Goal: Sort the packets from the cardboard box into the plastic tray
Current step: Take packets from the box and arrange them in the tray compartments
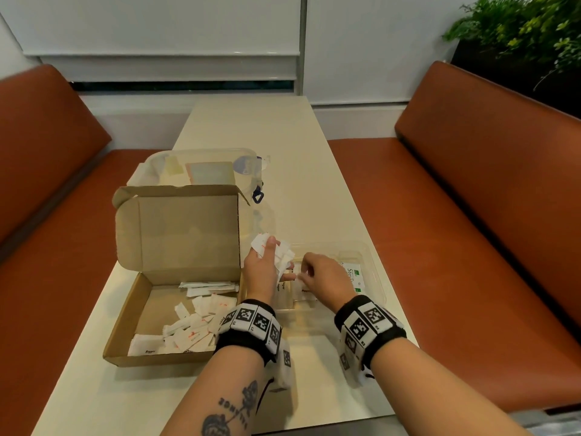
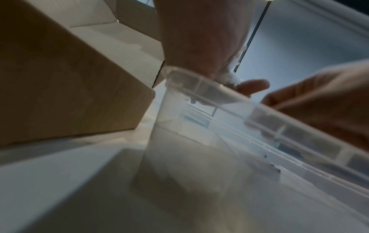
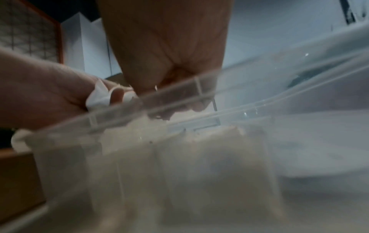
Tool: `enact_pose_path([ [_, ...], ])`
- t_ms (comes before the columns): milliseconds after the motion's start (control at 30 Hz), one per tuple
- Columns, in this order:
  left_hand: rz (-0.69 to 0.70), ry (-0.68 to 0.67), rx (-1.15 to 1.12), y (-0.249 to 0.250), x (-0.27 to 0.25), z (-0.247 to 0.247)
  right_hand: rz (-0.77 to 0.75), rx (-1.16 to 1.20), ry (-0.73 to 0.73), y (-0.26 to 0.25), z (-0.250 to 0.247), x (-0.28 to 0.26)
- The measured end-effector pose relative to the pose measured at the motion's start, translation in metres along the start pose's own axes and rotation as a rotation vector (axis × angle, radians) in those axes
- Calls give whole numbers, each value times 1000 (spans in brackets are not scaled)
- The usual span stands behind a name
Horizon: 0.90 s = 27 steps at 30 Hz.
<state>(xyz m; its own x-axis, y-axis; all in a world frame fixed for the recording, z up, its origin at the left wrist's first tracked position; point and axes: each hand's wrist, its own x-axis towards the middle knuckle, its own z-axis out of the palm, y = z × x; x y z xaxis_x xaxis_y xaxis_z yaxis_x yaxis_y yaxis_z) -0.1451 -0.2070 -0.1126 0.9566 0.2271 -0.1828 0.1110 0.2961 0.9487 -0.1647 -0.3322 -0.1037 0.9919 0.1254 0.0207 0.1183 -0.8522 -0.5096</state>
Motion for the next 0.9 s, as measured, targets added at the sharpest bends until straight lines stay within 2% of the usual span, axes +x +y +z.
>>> enact_pose_path([
  [67,-58,-49,0,2,-1,2,3,135,142,-5,-6,2],
  [133,-138,-97,-30,3,-4,5,9,244,225,-11,-13,6],
  [300,-215,-118,-52,2,-8,7,-42,277,282,-15,-21,4],
  [467,-274,-110,-147,9,-11,9,-121,329,93,-18,-18,-8],
  [667,-404,-145,-239,12,-13,12,-95,227,119,-14,-12,-9],
  [800,-381,-182,-147,7,-19,13,-64,124,110,-12,-10,-8],
  [900,-344,-164,-113,6,-20,12,-38,158,108,-11,-11,-10],
])
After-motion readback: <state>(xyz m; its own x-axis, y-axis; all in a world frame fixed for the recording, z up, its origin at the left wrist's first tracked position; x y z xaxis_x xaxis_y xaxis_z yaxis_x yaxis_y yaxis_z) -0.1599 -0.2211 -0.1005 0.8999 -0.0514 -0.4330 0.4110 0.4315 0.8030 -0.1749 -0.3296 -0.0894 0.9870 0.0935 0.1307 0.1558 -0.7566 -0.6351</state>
